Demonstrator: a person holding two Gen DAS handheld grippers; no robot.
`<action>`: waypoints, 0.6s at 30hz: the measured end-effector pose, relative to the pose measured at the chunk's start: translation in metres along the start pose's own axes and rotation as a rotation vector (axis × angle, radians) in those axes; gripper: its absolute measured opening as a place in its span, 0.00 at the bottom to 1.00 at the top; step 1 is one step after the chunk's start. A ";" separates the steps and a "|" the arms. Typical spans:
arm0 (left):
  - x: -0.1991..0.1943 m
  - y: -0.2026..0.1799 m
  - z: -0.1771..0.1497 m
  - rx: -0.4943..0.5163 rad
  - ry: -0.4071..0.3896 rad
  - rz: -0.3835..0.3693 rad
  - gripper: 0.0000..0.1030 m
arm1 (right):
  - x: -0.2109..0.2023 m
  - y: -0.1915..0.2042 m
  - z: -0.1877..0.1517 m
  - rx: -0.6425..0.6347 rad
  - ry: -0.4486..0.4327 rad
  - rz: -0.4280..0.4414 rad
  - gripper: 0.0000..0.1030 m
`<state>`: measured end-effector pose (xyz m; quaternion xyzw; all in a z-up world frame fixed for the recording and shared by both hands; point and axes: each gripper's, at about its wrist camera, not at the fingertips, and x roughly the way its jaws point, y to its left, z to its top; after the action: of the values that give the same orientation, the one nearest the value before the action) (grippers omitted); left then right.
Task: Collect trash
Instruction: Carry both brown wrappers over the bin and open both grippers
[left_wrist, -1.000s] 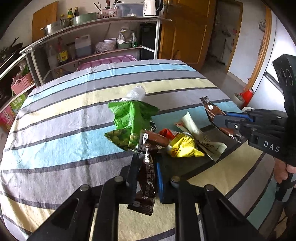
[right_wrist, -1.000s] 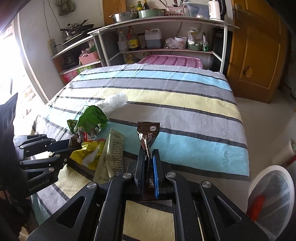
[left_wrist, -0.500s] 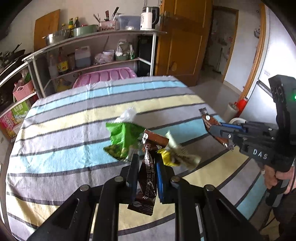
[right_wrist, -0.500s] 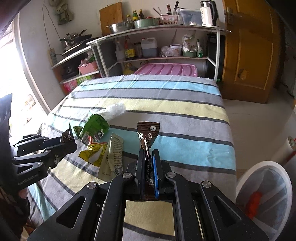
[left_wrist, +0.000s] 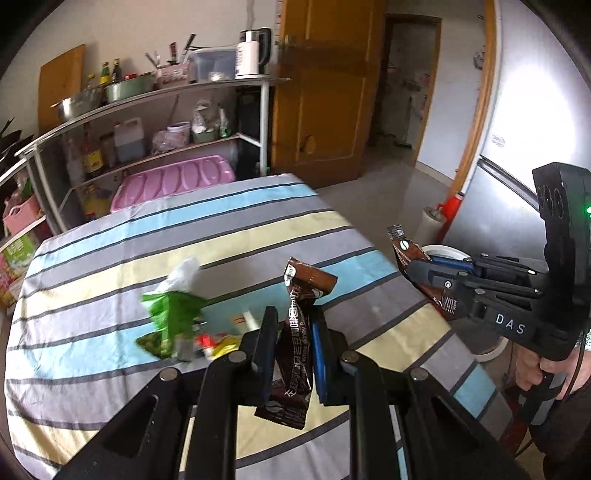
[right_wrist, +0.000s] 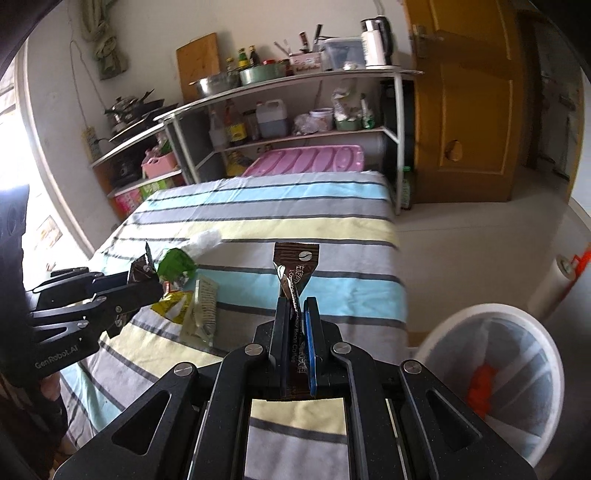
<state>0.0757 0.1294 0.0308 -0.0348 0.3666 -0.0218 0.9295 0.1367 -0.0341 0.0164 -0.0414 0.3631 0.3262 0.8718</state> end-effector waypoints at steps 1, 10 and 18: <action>0.001 -0.005 0.002 0.006 0.001 -0.011 0.18 | -0.003 -0.004 -0.001 0.005 -0.003 -0.008 0.07; 0.024 -0.057 0.018 0.058 0.015 -0.102 0.18 | -0.038 -0.054 -0.018 0.095 -0.027 -0.105 0.07; 0.050 -0.119 0.027 0.123 0.040 -0.192 0.18 | -0.061 -0.099 -0.038 0.173 -0.021 -0.190 0.07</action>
<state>0.1284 0.0090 0.0261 -0.0119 0.3780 -0.1338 0.9160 0.1414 -0.1567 0.0125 0.0031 0.3750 0.2098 0.9029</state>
